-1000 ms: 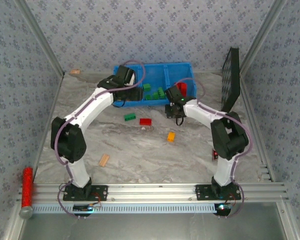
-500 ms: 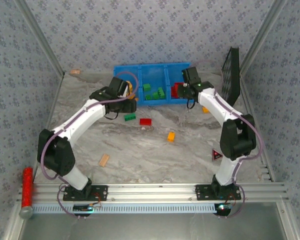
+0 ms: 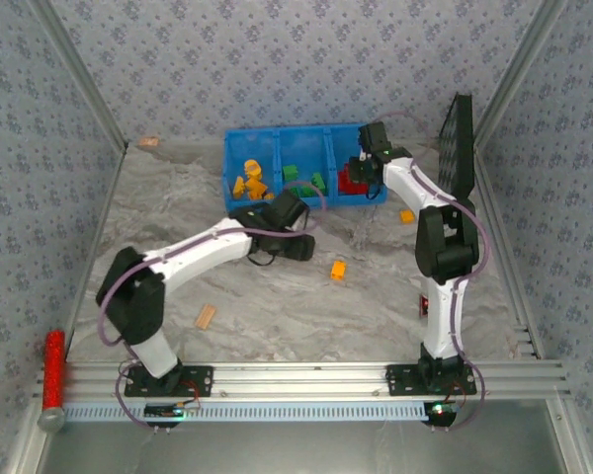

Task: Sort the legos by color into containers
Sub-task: Place the lego in the container, then pick up the lego from the center of the table.

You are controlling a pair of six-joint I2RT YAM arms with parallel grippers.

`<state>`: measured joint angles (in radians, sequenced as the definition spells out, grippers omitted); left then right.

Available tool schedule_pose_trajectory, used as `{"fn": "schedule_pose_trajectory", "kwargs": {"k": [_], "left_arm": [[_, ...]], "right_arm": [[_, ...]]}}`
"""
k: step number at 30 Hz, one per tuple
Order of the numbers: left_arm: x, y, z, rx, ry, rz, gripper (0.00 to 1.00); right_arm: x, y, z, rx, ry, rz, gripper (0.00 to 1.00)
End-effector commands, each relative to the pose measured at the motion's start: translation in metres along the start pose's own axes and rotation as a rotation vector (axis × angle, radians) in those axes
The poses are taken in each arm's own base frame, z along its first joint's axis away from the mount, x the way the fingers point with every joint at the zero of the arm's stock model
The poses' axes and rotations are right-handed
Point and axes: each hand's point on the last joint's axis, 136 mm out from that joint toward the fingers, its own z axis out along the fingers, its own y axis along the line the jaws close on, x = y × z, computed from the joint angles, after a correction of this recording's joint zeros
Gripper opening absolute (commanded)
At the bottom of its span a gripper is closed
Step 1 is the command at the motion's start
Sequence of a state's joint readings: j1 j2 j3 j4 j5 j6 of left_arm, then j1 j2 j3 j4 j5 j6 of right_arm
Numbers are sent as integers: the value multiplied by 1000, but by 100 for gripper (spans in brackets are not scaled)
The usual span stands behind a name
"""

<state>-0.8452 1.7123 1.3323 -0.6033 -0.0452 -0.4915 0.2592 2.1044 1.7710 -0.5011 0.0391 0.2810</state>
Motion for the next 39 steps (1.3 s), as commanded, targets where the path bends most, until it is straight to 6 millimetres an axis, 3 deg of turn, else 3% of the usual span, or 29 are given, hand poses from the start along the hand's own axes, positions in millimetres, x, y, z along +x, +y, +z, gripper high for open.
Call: {"fn": "schedule_pose_trajectory", "kwargs": {"k": [1, 7, 11, 19, 31, 39], "left_arm": [[-6, -37, 10, 52, -6, 52, 69], [6, -78, 32, 85, 47, 150, 69], [13, -92, 43, 85, 77, 185, 70], [21, -84, 77, -27, 99, 225, 70], [26, -96, 114, -6, 138, 225, 69], [31, -92, 119, -27, 168, 219, 48]], "right_arm": [[1, -5, 5, -15, 31, 4, 24], [6, -10, 12, -12, 52, 28, 28], [6, -7, 11, -28, 52, 41, 36], [-1, -4, 0, -44, 29, 40, 45], [-7, -8, -48, -57, -26, 26, 49], [-3, -19, -62, -43, -40, 42, 49]]}}
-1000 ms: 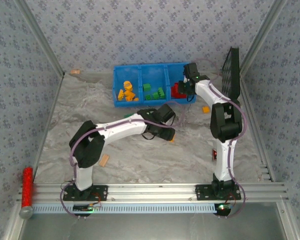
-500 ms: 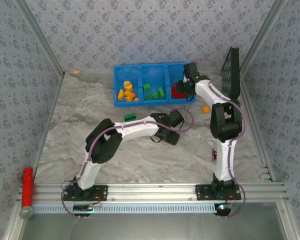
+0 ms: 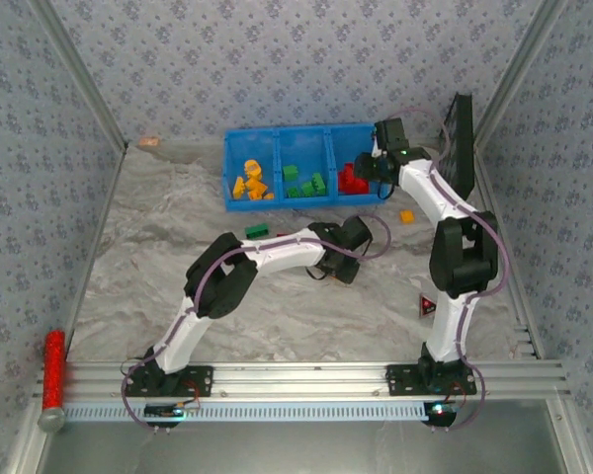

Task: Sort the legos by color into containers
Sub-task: Pick up the lego from the center of the table.

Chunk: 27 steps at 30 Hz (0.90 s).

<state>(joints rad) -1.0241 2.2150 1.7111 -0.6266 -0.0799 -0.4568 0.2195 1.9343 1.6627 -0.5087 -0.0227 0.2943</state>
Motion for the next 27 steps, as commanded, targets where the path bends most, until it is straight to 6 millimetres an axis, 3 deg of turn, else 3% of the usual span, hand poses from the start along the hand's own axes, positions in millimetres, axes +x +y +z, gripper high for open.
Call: {"fn": "schedule_pose_trajectory", "kwargs": {"k": [1, 5, 13, 19, 27], "left_arm": [[8, -3, 4, 4, 36, 12, 44], [19, 0, 4, 7, 60, 4, 28], [31, 12, -19, 27, 58, -17, 16], [15, 32, -70, 48, -1, -17, 15], [-36, 92, -154, 25, -175, -95, 14]], "right_arm": [[1, -9, -13, 7, -2, 1, 49], [2, -12, -17, -36, 23, 32, 51], [3, -10, -40, -52, -2, 14, 64], [11, -7, -50, -75, -3, -22, 73], [32, 9, -62, -126, 6, -127, 76]]}}
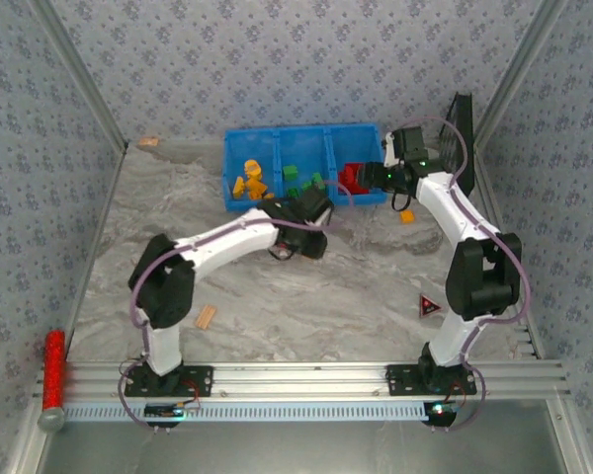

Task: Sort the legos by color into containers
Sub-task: Pick up the lego from the center of the table, then place the lego in the container.

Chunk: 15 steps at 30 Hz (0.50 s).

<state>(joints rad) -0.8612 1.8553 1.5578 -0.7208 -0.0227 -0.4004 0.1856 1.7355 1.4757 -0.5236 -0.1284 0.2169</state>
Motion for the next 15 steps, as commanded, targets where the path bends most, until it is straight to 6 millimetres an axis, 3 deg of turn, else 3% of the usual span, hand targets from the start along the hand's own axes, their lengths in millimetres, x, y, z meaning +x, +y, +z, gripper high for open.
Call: {"fn": "schedule_pose_trajectory", "kwargs": {"k": [1, 5, 7, 12, 15], "left_arm": [[-34, 24, -47, -20, -102, -6, 14], [-71, 70, -72, -81, -207, -78, 14], [-86, 90, -77, -101, -244, -109, 13], [-112, 132, -77, -146, -286, -187, 12], [-122, 155, -65, -179, -279, -232, 11]], "right_arm": [[8, 19, -16, -50, -15, -100, 76], [26, 42, -20, -95, -10, -227, 75], [40, 64, -24, -168, 10, -317, 75], [101, 136, -42, -325, 51, -720, 75], [141, 166, -46, -447, 81, -952, 76]]}}
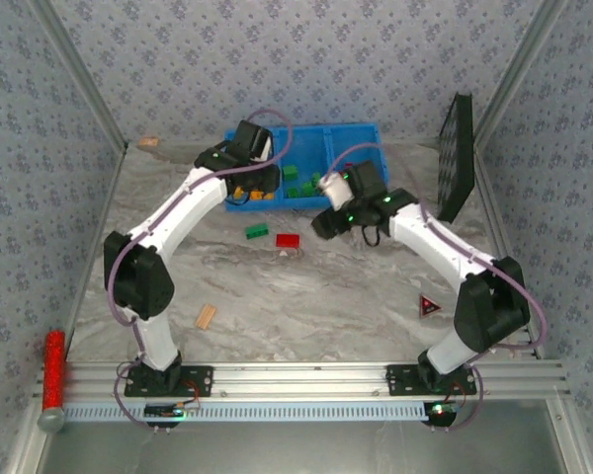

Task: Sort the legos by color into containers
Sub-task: Place the lego in the container.

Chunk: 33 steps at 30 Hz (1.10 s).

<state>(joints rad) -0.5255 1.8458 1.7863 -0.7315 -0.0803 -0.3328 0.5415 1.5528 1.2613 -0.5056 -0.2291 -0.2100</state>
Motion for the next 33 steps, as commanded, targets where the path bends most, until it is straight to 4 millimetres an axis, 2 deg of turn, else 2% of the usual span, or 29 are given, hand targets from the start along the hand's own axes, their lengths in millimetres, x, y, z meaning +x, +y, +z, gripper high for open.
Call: {"fn": "schedule_pose_trajectory", "kwargs": {"k": [1, 4, 8, 9, 16, 21, 24, 29, 31, 33], "left_arm": [[-11, 14, 21, -45, 3, -13, 11], [-15, 26, 45, -78, 23, -34, 11], [-18, 34, 75, -105, 49, -56, 11], [-18, 35, 81, -113, 58, -61, 11], [-15, 53, 110, -143, 91, -113, 12], [-8, 64, 120, -146, 119, -137, 16], [-4, 66, 121, -138, 138, -141, 21], [-4, 70, 113, -140, 135, -130, 34], [-4, 73, 111, -143, 135, -132, 43], [-5, 74, 108, -139, 134, -134, 47]], "right_arm": [[16, 47, 4, -127, 18, -323, 76], [27, 70, 19, -160, 21, -463, 78], [30, 84, 34, -191, 50, -567, 78], [16, 85, 34, -183, 27, -597, 78], [3, 93, 70, -193, 28, -706, 78], [-2, 88, 96, -187, 32, -730, 78], [2, 82, 113, -174, 54, -749, 78], [4, 71, 135, -139, 74, -775, 78], [2, 68, 141, -143, 82, -754, 77], [1, 62, 145, -156, 91, -709, 76]]}}
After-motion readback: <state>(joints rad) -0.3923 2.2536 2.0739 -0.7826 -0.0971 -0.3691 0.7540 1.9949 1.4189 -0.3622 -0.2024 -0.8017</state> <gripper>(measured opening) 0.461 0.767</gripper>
